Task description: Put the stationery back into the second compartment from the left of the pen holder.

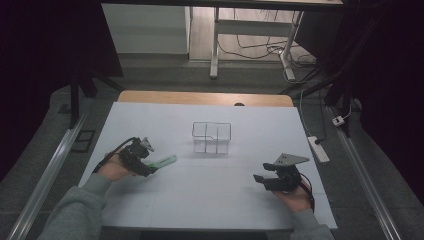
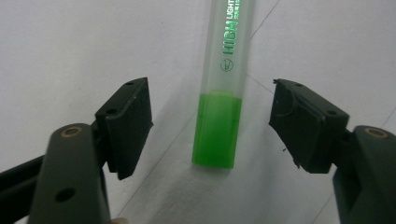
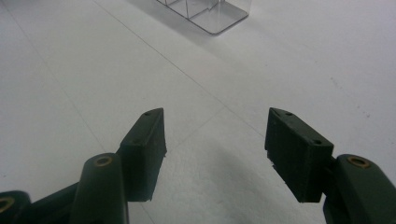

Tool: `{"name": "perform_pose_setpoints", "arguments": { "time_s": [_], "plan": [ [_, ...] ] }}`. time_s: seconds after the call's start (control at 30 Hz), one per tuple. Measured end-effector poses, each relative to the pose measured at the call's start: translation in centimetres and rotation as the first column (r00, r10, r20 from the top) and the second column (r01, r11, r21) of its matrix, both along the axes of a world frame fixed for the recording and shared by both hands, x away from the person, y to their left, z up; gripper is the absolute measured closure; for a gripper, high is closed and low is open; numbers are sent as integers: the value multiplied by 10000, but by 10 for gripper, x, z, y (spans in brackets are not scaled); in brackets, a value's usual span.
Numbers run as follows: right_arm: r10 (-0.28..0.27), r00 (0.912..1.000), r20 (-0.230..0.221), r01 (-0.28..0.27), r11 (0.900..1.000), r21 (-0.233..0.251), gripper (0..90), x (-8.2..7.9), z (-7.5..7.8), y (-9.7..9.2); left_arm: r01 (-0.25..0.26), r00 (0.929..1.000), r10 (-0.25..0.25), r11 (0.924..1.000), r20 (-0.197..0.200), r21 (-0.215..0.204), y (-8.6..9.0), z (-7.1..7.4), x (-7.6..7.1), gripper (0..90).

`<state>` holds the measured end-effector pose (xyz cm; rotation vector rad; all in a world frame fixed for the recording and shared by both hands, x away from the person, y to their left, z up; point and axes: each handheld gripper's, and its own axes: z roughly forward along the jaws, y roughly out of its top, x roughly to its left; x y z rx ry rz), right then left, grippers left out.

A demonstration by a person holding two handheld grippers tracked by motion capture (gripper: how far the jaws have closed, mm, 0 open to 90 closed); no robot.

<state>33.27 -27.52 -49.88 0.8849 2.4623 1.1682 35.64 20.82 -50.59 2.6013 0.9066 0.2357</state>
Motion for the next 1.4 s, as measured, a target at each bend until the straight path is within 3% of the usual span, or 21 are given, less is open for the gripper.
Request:
{"name": "perform_pose_setpoints", "arguments": {
  "time_s": [0.23,0.4,0.53,0.73,1.1,1.4],
  "plan": [
    [-38,10000,-24,38,10000,-33,382,1,0,0,297,9992,-288,9991,-291,306,-2,-5,3,365],
    [-47,10000,-31,46,10000,-12,382,1,0,0,420,9979,-399,9984,-520,387,-2,-7,4,463],
    [-34,10000,-48,34,10000,-63,382,1,-1,0,625,9948,-607,9979,-817,197,-2,-9,7,556],
    [-19,10000,-54,18,10000,-93,382,1,-1,1,840,9920,-822,9964,-956,142,-1,-8,8,648],
    [-61,10000,19,61,10000,-71,383,0,-1,1,1018,9929,-994,9943,-660,330,-3,-8,5,664],
    [-100,9999,95,101,9999,-35,383,0,0,0,948,9955,-947,9953,-82,178,-5,-2,-3,665]
  ]
}}
